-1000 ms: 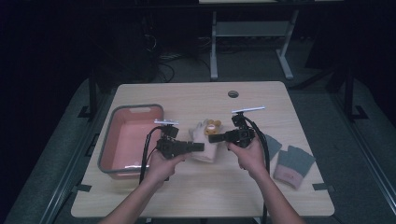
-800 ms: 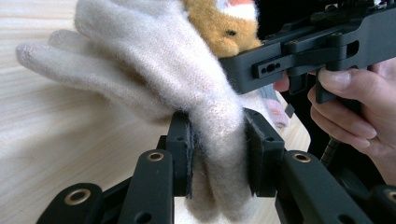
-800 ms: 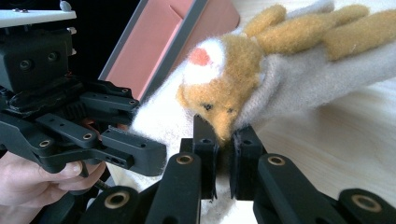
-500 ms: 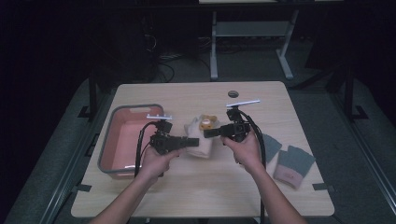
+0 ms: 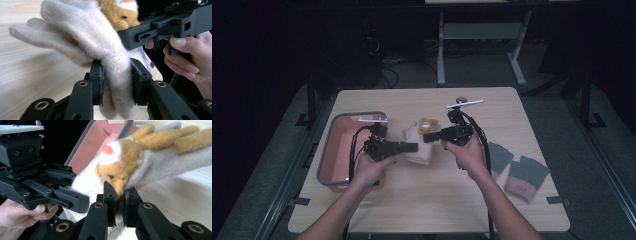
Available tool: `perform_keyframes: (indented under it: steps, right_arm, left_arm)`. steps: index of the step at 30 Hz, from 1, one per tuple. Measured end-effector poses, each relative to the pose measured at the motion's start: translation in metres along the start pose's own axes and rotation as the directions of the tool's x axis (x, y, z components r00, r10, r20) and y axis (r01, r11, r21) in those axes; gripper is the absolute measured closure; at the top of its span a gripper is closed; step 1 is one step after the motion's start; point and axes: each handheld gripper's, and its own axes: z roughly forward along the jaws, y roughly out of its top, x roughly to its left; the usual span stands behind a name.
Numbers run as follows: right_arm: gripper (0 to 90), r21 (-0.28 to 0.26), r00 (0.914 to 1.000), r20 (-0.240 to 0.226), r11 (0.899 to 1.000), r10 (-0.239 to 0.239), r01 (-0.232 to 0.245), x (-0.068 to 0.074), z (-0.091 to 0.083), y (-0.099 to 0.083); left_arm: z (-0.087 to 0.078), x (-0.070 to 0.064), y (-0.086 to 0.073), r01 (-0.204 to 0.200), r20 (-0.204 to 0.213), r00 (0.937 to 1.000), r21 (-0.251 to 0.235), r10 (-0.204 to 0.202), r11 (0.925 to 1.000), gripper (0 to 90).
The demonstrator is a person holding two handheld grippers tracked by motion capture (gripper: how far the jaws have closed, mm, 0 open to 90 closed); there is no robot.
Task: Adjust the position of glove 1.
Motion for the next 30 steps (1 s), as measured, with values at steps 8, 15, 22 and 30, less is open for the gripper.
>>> perform_keyframes:
  steps: [8, 15, 22, 30]
  right_arm:
    - [83.1, -0.002, 0.9999, -0.013, 1.000, -0.009, 0.009, 0.007, 0.003, 0.008]
    - [83.1, -0.006, 0.9995, -0.022, 1.000, -0.021, 0.021, 0.016, 0.007, 0.017]
    - [83.1, -0.010, 0.9987, -0.034, 0.999, -0.037, 0.036, 0.025, 0.014, 0.025]
    - [83.1, -0.003, 0.9973, -0.054, 0.999, -0.050, 0.050, 0.034, 0.026, 0.033]
  left_arm:
    - [-0.011, 0.001, 0.006, -0.002, -0.005, 1.0000, -0.009, 0.002, 1.0000, 66.6]
    - [-0.023, 0.003, 0.011, -0.003, -0.007, 1.0000, -0.021, 0.003, 0.9998, 66.6]
    - [-0.035, 0.007, 0.013, 0.007, -0.009, 0.9999, -0.040, -0.007, 0.9992, 66.6]
    - [-0.051, 0.014, 0.014, 0.011, -0.017, 0.9998, -0.057, -0.012, 0.9983, 66.8]
